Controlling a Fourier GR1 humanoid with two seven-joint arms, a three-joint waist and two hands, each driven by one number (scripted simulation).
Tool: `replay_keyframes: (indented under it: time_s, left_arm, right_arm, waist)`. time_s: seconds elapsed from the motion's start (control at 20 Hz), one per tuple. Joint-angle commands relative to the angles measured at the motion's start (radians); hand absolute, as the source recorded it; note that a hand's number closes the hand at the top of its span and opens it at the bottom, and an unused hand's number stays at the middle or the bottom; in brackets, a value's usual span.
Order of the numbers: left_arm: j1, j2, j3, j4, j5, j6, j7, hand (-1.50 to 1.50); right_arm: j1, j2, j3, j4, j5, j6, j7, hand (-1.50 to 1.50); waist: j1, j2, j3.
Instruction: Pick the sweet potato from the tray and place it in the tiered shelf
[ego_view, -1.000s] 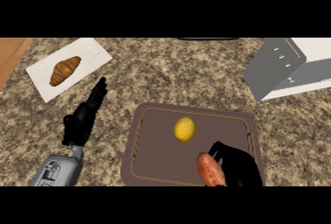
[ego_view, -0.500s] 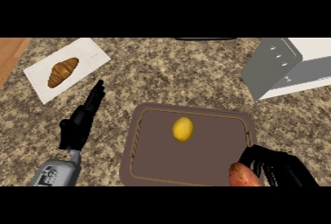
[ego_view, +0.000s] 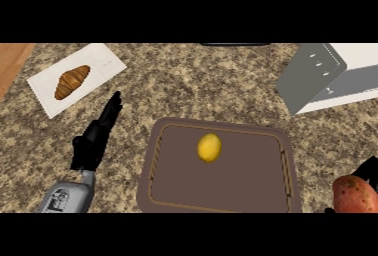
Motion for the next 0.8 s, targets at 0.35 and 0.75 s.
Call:
replay_keyframes:
  time_s: [0.35,0.75]
  left_arm:
    - [-0.007,-0.027,-0.011,-0.023,-0.017,-0.006,0.025,0.0]
    - [-0.071,-0.032,0.03,0.039,-0.029,-0.027,0.024,0.0]
  right_arm:
    - [-0.309,-0.136,-0.413,0.006,-0.195,0.065,0.232,1.5]
    - [-0.513,-0.195,-0.416,0.246,-0.159,0.092,0.215,1.5]
  waist:
    - [0.016,0.002,-0.001]
    - [0.022,0.005,0.0]
